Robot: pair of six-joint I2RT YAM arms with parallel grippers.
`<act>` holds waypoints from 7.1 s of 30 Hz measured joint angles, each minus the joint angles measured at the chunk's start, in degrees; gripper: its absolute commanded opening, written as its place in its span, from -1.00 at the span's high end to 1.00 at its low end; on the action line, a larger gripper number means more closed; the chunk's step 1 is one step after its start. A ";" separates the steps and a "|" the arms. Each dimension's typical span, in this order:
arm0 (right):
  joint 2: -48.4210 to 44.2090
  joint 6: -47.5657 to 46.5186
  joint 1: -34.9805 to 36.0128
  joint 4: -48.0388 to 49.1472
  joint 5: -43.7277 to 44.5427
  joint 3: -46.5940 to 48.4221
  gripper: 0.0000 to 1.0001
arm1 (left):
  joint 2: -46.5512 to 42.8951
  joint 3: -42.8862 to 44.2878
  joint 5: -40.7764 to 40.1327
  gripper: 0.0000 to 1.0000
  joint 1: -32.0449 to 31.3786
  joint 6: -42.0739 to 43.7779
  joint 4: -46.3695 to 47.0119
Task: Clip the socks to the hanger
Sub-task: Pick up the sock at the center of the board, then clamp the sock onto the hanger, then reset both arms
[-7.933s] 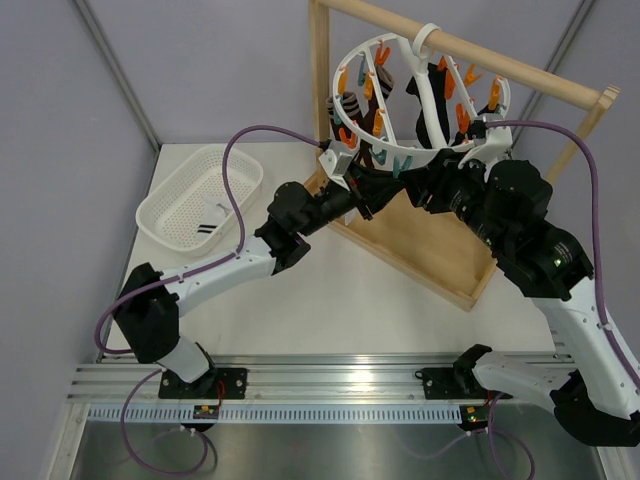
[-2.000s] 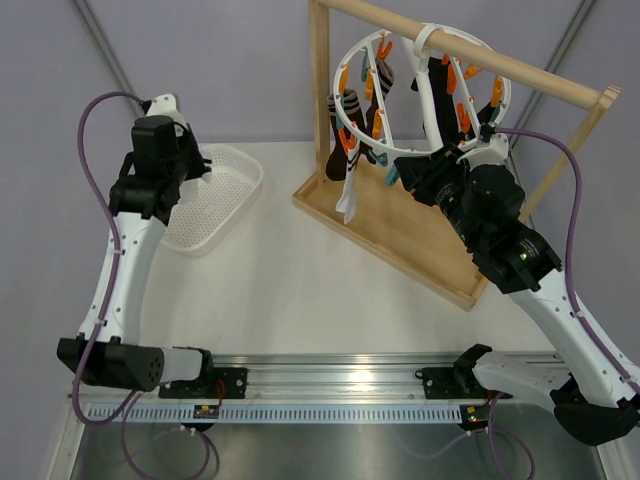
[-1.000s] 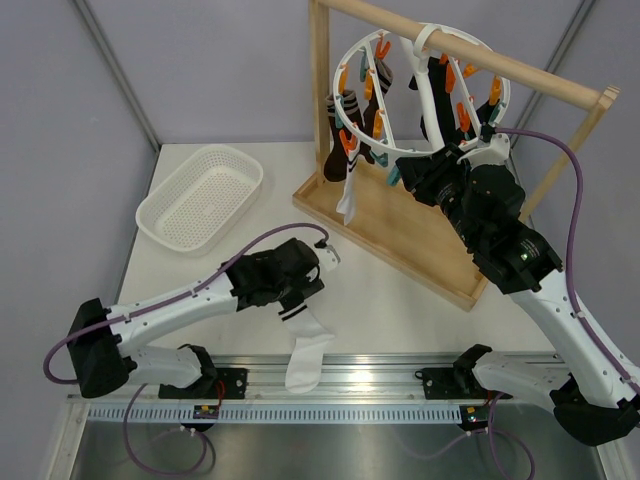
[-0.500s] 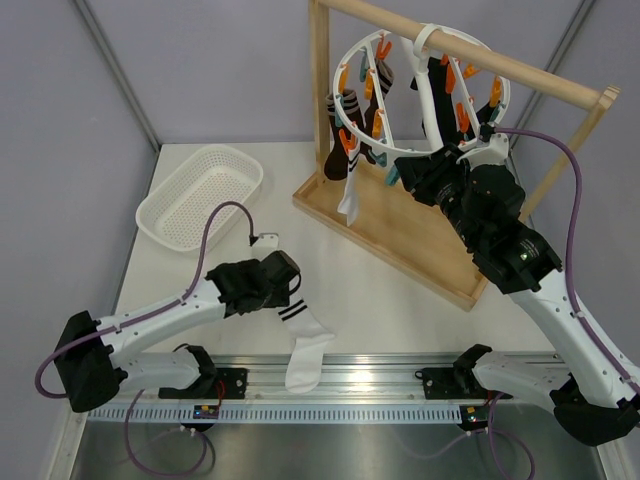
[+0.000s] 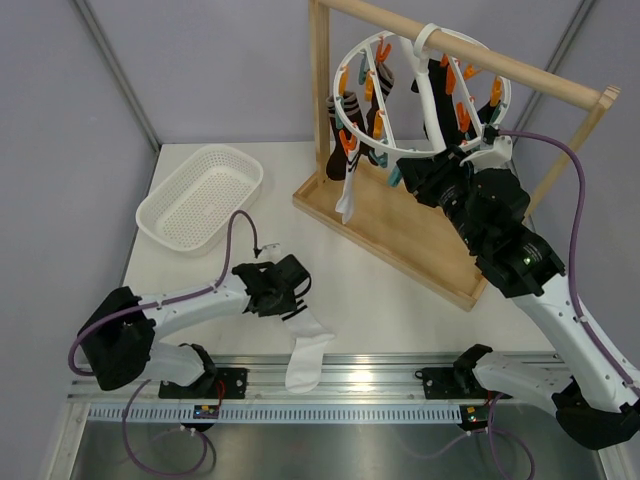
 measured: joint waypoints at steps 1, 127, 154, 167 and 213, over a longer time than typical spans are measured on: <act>-0.11 -0.09 0.00 0.02 0.00 -0.07 1.00 | 0.92 0.00 0.46 0.08 0.02 0.00 0.37; -0.59 -20.57 -0.83 12.17 -20.44 -4.48 1.00 | 4.15 41.38 61.83 1.00 10.56 66.25 28.04; -1.22 -20.22 -0.83 11.56 -19.87 -4.42 0.60 | 4.83 39.52 61.72 1.00 11.32 60.59 37.75; -2.49 -18.88 -0.20 3.93 -22.36 -4.33 -0.62 | 4.92 39.50 60.87 1.00 11.43 59.54 39.06; -48.63 -31.56 0.02 -23.61 15.26 -16.22 -0.99 | -65.83 5.92 -21.51 -0.98 16.17 41.94 -9.11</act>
